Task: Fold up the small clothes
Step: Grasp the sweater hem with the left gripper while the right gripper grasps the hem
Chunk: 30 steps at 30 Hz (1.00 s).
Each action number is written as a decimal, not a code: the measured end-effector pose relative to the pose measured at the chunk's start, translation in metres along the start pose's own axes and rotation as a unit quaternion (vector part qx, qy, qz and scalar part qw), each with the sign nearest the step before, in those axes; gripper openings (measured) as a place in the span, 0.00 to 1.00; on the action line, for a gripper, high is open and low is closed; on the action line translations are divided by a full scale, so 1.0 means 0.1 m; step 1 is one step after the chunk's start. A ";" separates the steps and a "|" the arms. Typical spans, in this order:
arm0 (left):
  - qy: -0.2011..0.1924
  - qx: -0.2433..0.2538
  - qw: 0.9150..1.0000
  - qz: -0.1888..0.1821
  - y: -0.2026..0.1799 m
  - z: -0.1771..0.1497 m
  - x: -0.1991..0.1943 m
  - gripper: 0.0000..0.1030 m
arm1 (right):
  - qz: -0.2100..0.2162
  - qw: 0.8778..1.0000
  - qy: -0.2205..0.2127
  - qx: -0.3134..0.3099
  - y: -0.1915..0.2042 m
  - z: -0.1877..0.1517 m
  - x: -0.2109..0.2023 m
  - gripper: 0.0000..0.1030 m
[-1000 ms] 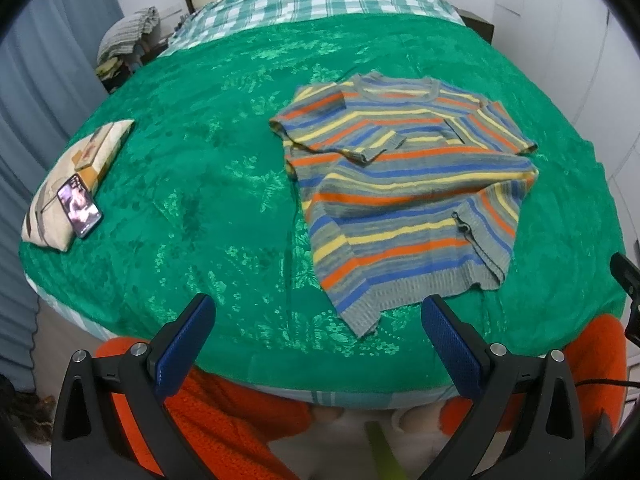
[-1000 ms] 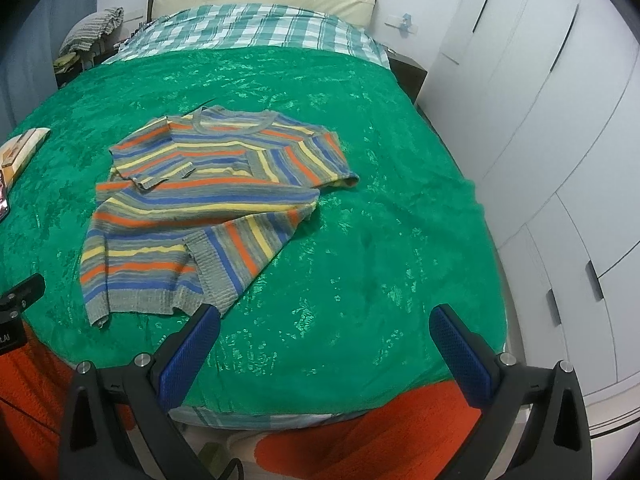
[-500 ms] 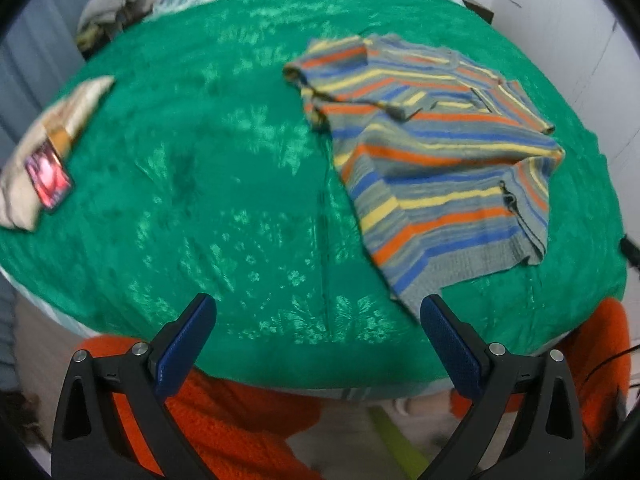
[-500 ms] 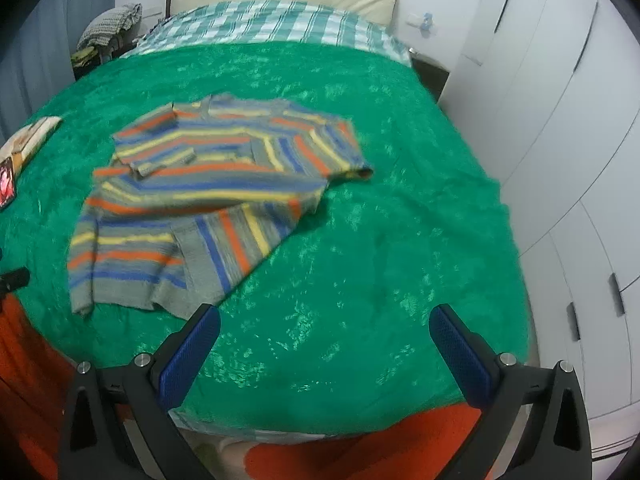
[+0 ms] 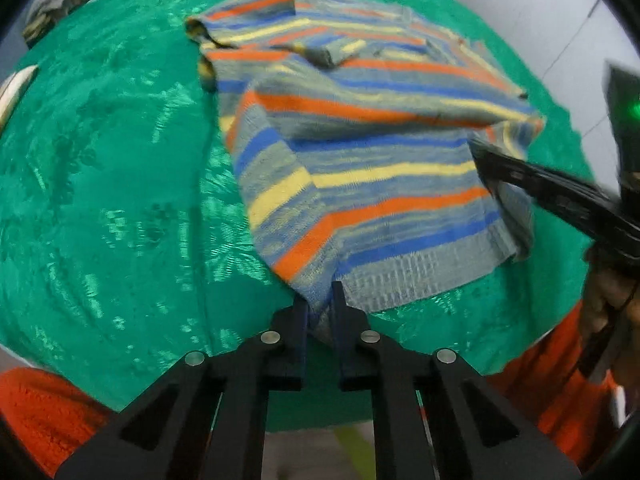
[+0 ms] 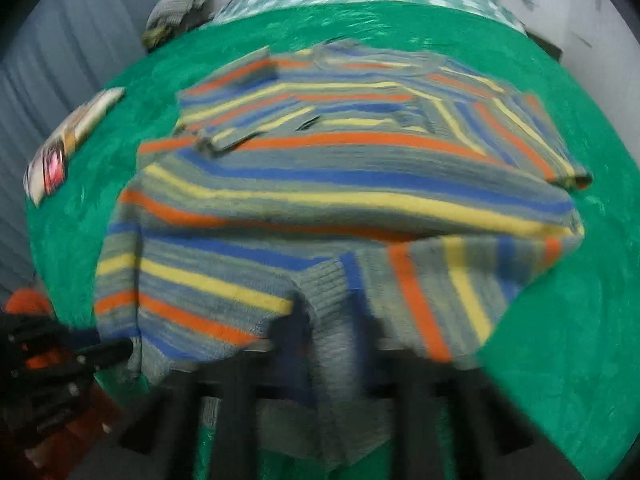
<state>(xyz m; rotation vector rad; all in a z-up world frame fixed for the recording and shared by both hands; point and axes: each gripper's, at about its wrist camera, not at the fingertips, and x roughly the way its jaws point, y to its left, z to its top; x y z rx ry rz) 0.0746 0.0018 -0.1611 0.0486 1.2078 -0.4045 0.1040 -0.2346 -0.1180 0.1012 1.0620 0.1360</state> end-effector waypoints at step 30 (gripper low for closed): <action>0.096 -0.041 0.995 0.000 0.68 -0.61 -0.29 0.02 | 0.025 0.967 0.175 0.185 -0.89 -1.49 -0.82 0.04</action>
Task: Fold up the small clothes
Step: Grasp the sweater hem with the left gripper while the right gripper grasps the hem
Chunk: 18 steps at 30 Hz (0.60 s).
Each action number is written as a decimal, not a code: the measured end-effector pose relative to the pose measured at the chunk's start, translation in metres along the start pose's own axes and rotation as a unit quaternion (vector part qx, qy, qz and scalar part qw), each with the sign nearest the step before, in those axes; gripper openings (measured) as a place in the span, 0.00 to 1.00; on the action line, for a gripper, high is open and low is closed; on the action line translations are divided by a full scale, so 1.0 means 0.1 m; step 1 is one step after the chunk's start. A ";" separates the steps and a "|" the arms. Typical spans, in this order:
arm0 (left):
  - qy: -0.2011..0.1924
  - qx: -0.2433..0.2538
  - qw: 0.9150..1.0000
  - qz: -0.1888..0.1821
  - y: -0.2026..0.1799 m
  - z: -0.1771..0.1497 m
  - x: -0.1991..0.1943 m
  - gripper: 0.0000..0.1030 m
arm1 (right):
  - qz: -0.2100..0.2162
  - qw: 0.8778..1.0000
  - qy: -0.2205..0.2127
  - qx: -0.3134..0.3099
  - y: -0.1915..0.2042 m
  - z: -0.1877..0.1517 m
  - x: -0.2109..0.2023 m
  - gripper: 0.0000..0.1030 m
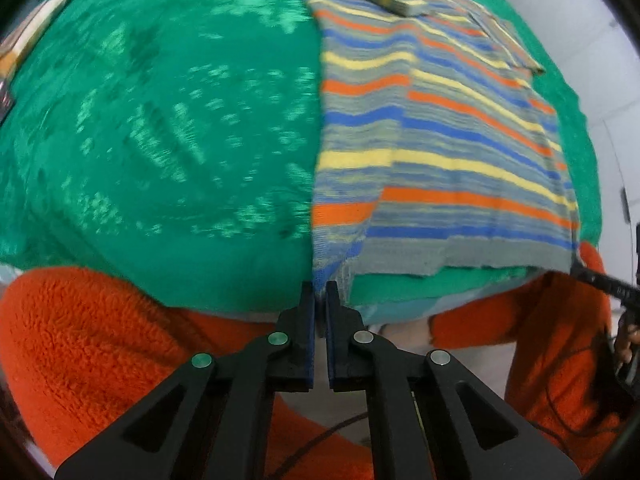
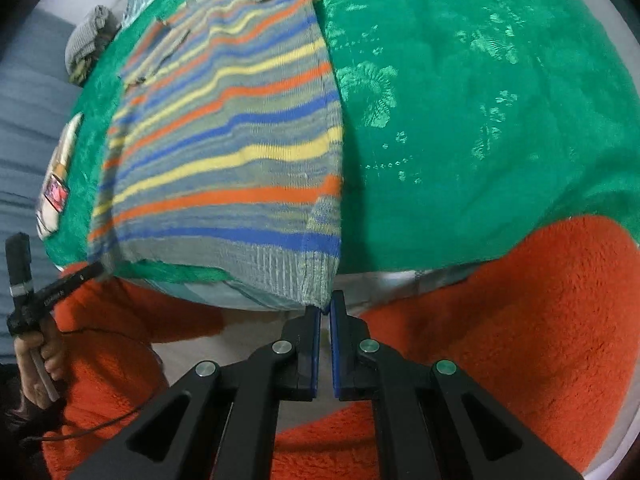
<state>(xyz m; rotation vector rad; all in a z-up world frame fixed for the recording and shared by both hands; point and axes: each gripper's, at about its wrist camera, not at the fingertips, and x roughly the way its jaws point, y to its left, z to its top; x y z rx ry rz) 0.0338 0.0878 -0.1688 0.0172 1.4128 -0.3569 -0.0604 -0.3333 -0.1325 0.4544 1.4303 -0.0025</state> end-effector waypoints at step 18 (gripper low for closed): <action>-0.003 -0.021 1.000 -0.012 0.11 -0.01 -0.13 0.01 | 0.030 0.999 -0.044 0.008 -0.25 0.03 -0.25 0.39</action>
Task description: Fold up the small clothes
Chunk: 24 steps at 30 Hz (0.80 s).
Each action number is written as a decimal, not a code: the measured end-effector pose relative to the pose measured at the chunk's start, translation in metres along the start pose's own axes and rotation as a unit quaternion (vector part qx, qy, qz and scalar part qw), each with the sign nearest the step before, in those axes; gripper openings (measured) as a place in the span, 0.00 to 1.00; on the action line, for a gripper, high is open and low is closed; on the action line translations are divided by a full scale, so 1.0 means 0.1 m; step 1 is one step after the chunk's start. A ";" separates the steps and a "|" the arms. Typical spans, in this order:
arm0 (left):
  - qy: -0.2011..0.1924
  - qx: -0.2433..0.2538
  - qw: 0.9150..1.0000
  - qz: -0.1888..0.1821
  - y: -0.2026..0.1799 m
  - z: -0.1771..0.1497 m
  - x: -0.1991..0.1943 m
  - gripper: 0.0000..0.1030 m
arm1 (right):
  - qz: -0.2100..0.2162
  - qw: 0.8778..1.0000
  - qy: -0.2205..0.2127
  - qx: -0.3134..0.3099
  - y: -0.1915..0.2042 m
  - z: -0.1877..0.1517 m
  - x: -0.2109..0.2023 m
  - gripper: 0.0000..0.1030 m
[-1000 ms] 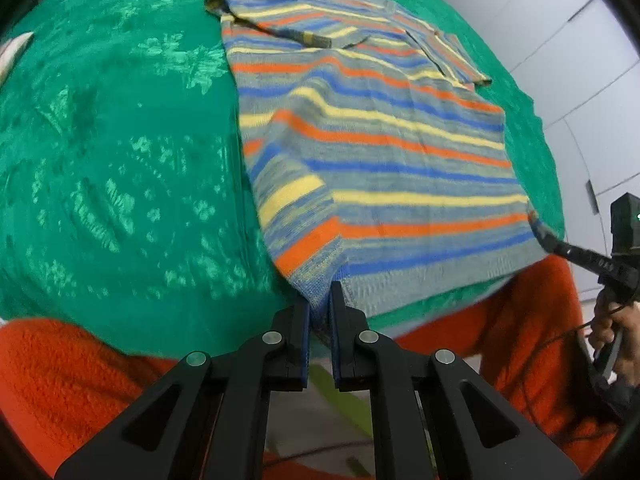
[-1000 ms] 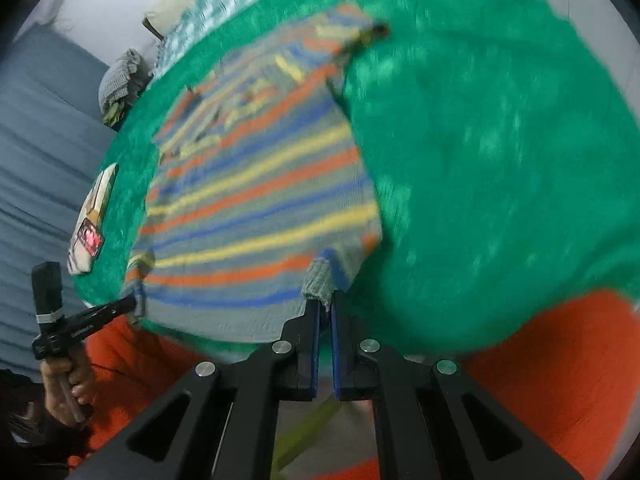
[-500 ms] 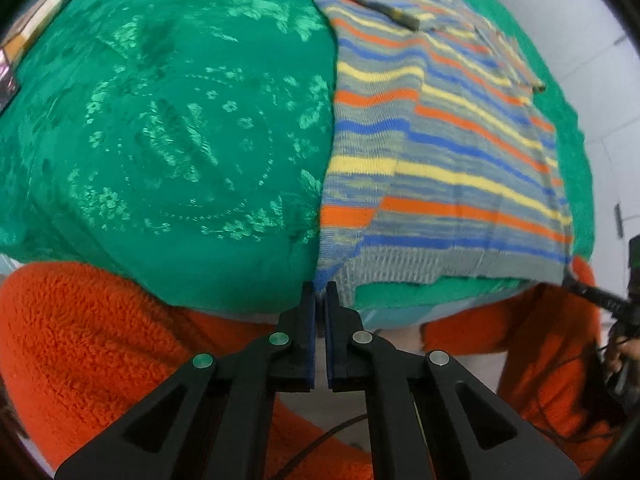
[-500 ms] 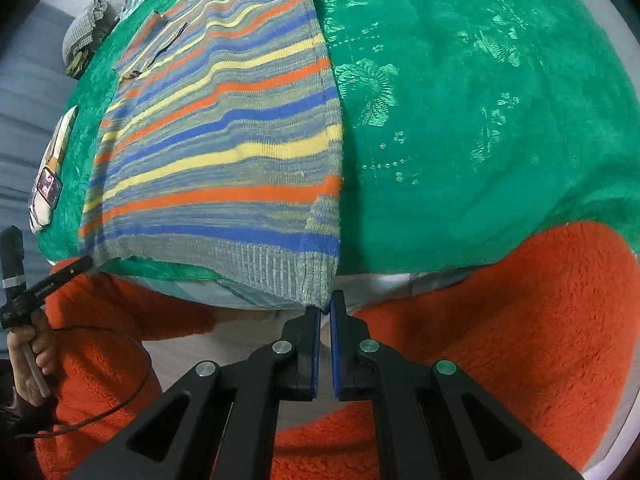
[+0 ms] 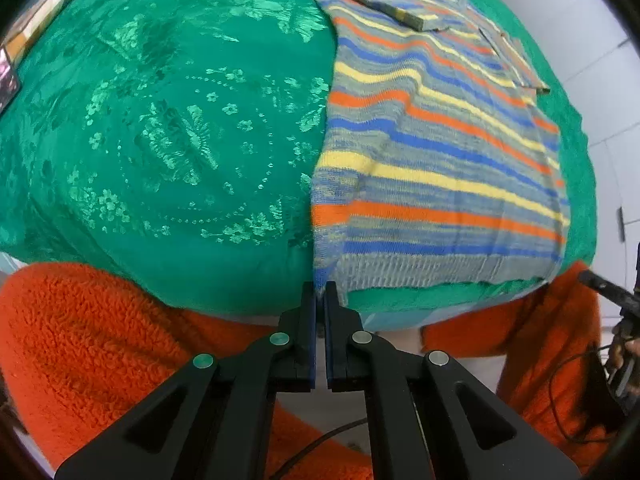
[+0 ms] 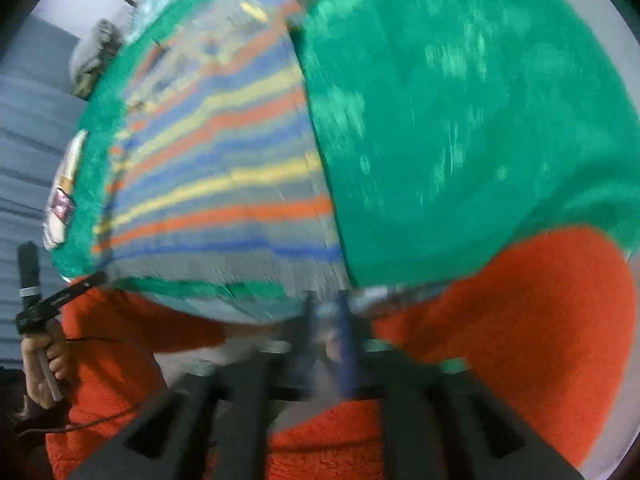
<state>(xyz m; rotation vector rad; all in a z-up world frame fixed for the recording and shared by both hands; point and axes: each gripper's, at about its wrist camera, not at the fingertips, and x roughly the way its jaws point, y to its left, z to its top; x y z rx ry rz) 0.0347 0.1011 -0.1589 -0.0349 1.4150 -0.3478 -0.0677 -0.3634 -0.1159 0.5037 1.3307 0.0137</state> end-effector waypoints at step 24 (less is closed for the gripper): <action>0.073 -0.021 0.992 0.105 0.08 -0.01 0.41 0.20 | -0.059 0.992 0.096 -0.048 0.04 0.17 0.66 0.06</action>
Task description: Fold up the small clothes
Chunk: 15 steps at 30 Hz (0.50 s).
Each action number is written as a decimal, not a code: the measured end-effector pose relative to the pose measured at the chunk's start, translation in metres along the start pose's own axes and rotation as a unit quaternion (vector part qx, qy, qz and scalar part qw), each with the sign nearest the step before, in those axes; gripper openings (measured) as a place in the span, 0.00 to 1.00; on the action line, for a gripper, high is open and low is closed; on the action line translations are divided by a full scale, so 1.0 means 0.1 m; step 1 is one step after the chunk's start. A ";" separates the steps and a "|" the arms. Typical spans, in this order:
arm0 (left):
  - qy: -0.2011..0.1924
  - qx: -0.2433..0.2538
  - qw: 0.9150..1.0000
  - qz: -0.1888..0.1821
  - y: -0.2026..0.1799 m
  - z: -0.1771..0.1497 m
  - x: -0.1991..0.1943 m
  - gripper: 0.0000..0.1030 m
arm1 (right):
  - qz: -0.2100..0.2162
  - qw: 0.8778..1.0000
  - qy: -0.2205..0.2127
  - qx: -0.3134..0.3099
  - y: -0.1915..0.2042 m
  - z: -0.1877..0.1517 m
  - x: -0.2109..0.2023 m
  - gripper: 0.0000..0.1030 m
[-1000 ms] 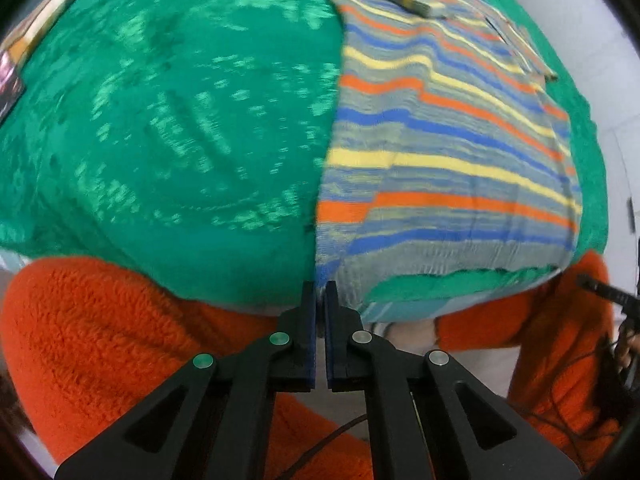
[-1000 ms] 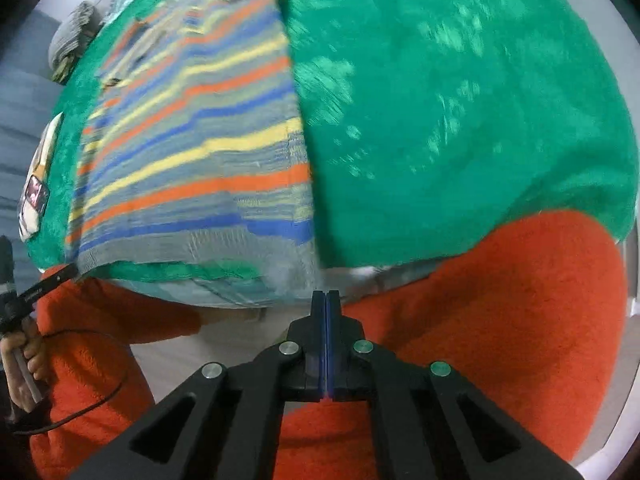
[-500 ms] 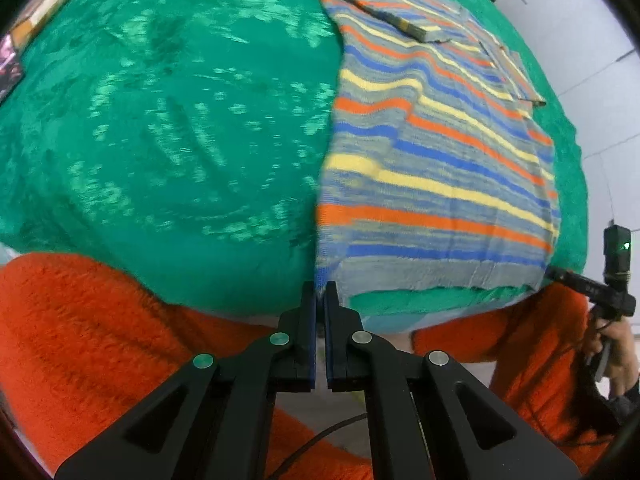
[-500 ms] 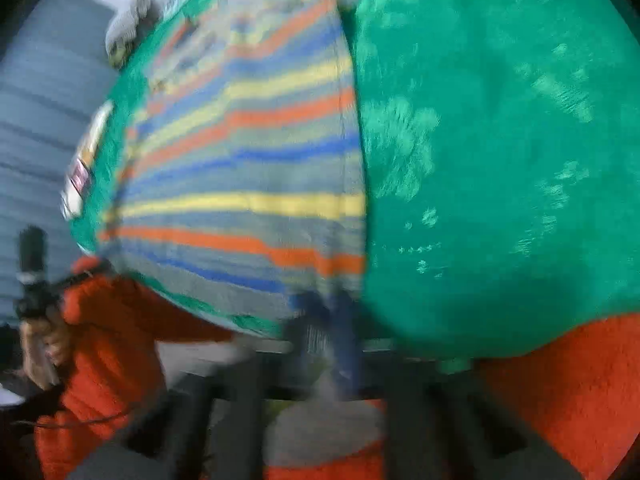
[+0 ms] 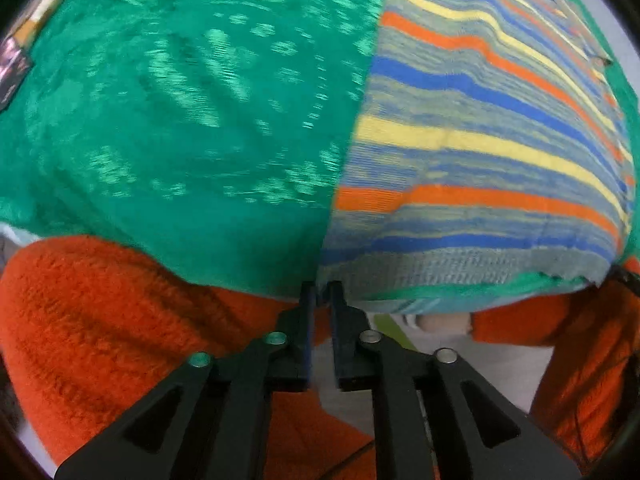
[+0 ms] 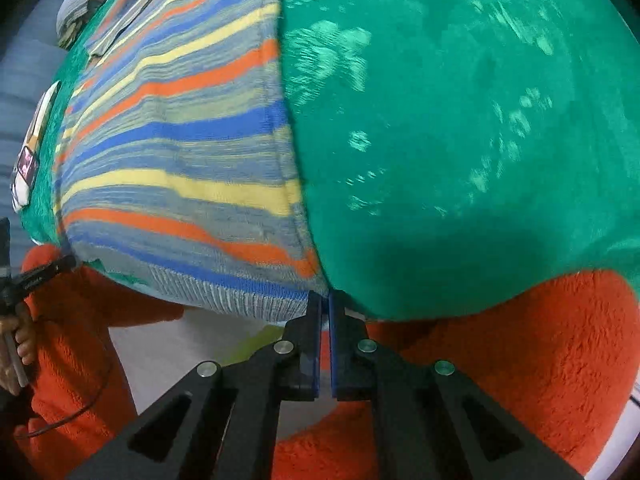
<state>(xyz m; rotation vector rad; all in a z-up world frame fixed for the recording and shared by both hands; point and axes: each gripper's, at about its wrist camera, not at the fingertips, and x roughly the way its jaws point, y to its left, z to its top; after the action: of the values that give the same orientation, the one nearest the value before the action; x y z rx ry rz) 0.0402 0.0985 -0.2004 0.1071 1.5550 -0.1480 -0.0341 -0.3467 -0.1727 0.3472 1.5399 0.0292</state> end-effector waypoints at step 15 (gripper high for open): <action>-0.220 -0.112 0.968 -0.037 0.23 0.05 -1.21 0.74 | -0.069 0.929 -0.250 -0.262 1.23 1.96 -1.10 0.73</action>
<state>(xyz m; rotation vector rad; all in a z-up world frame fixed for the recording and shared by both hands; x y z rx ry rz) 0.0472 0.1235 -0.0794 -0.1545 1.1223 -0.0477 0.1778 -0.2954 -0.0381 -0.1762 0.9930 0.2214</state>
